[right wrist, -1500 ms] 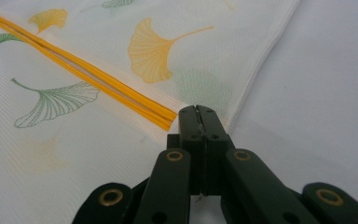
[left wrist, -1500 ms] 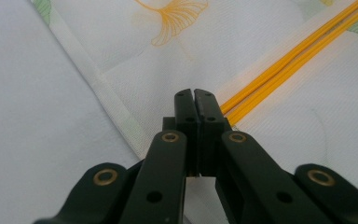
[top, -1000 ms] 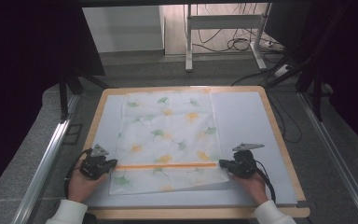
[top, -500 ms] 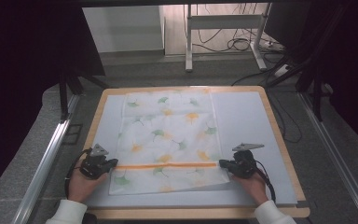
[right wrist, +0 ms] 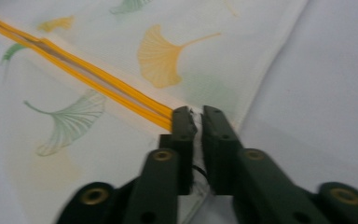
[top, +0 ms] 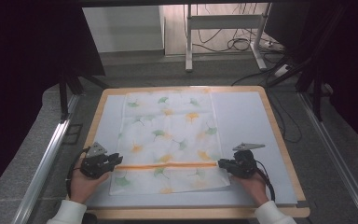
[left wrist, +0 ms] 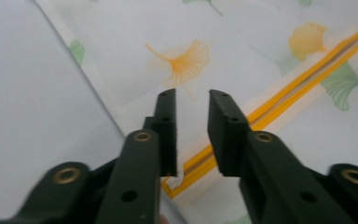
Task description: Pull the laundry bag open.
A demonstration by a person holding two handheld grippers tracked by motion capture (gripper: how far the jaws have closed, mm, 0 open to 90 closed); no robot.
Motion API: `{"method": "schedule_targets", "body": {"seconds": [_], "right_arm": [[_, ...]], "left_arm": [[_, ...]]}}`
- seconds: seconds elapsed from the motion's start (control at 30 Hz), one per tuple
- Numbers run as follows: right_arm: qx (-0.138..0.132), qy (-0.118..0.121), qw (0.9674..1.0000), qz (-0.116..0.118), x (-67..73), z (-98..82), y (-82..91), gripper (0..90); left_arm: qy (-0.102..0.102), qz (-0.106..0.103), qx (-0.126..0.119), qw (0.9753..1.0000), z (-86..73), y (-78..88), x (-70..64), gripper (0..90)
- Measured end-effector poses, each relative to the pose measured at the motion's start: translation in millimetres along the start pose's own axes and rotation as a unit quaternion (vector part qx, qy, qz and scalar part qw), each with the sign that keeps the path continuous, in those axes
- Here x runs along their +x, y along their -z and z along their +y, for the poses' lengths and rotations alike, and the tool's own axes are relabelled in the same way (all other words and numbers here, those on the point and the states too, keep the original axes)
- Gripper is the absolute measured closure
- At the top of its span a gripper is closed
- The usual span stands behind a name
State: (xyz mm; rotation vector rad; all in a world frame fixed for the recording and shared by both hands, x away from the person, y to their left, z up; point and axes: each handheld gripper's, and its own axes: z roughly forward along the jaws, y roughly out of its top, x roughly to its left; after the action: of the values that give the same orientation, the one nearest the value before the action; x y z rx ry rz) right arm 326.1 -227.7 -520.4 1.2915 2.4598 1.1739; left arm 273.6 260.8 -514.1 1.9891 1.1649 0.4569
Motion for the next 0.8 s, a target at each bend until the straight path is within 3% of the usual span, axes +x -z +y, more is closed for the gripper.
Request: {"method": "schedule_targets", "body": {"seconds": [0.13, 0.23, 0.5, 0.57, 0.6, 0.67, 0.8], "right_arm": [[-0.011, 0.019, 0.9998, -0.002, 5.1, 0.5, 5.0, 69.5], [-0.033, 0.029, 0.999, -0.002, 7.9, 0.8, 13.4, 60.2], [-0.075, 0.035, 0.9963, -0.022, -4.3, -3.4, 35.4, 49.4], [-0.098, 0.023, 0.9943, -0.033, -17.3, -7.3, 49.2, 45.9], [-0.105, 0.019, 0.9936, -0.037, -21.8, -8.6, 53.1, 44.9], [-0.109, 0.015, 0.993, -0.042, -26.5, -10.1, 56.6, 44.3], [-0.116, -0.005, 0.9909, -0.068, -48.8, -19.0, 66.5, 42.9]], "left_arm": [[0.004, 0.001, -0.012, 0.9999, 1.2, 0.9, -0.7, 61.2], [0.01, 0.003, -0.016, 0.9998, 1.0, 1.2, 1.3, 55.2], [0.037, 0.014, -0.009, 0.9992, -4.3, 2.1, 17.1, 46.5], [0.055, 0.016, -0.009, 0.9983, -7.1, 2.0, 24.3, 45.5], [0.055, 0.016, -0.009, 0.9983, -7.1, 2.0, 24.3, 45.5], [0.059, 0.018, -0.008, 0.998, -8.5, 1.7, 27.7, 45.5], [0.067, 0.032, 0.007, 0.9972, -14.8, -0.9, 37.9, 45.5]]}}
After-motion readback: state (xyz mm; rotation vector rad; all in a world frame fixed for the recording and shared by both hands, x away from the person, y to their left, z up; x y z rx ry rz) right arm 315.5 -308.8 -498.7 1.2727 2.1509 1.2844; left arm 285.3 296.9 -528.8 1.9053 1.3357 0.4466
